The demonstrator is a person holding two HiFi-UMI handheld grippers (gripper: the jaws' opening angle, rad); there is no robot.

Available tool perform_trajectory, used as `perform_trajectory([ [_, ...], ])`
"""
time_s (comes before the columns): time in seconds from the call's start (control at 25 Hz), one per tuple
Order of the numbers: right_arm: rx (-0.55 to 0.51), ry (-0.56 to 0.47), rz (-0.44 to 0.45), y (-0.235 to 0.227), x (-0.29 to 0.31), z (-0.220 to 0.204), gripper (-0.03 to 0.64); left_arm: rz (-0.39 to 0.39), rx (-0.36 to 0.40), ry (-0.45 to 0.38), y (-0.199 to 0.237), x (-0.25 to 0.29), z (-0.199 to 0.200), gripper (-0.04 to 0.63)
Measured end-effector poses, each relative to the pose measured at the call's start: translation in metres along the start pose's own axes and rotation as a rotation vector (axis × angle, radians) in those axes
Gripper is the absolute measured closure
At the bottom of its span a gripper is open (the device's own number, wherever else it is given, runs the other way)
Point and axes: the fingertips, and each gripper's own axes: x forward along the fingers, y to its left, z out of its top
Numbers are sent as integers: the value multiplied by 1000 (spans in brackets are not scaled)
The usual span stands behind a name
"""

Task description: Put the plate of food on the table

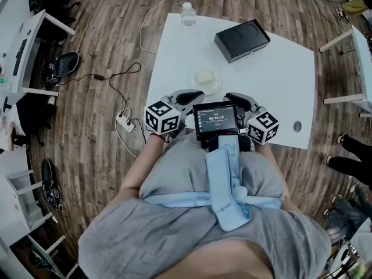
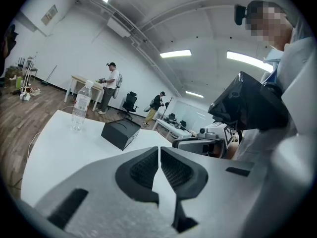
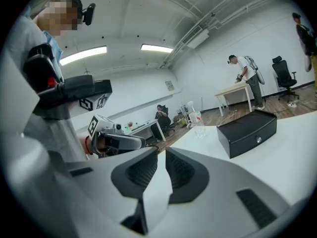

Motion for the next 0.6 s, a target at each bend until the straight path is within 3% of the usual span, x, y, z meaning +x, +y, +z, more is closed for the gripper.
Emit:
perform_trajectory([
  [0.6,37,-29,1,-6,-3,3,574,7,-29,-11,4,3,-6,568],
])
